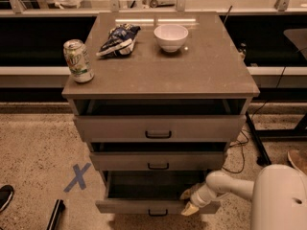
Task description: Open bottom drawer
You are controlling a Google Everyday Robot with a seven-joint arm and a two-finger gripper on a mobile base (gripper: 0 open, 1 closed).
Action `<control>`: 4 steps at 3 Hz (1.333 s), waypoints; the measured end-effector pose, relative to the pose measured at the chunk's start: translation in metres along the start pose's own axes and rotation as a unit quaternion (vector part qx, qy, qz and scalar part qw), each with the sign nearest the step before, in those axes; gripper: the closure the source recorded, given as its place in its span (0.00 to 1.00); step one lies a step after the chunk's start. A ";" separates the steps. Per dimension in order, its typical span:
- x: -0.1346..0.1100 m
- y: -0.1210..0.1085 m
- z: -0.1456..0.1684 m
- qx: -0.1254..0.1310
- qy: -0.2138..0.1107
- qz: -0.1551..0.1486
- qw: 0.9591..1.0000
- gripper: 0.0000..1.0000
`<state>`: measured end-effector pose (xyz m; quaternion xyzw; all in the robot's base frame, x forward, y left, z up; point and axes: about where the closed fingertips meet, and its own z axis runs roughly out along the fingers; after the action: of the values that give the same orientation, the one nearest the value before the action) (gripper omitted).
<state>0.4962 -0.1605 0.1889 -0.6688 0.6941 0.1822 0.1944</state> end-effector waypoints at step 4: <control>0.007 0.006 0.005 -0.011 -0.017 0.030 0.999 0.02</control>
Offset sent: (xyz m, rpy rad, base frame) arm 0.0000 0.0000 0.0001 0.0000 0.0000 0.0000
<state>0.4905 -0.1642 0.1810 -0.6467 0.7084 0.2066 0.1931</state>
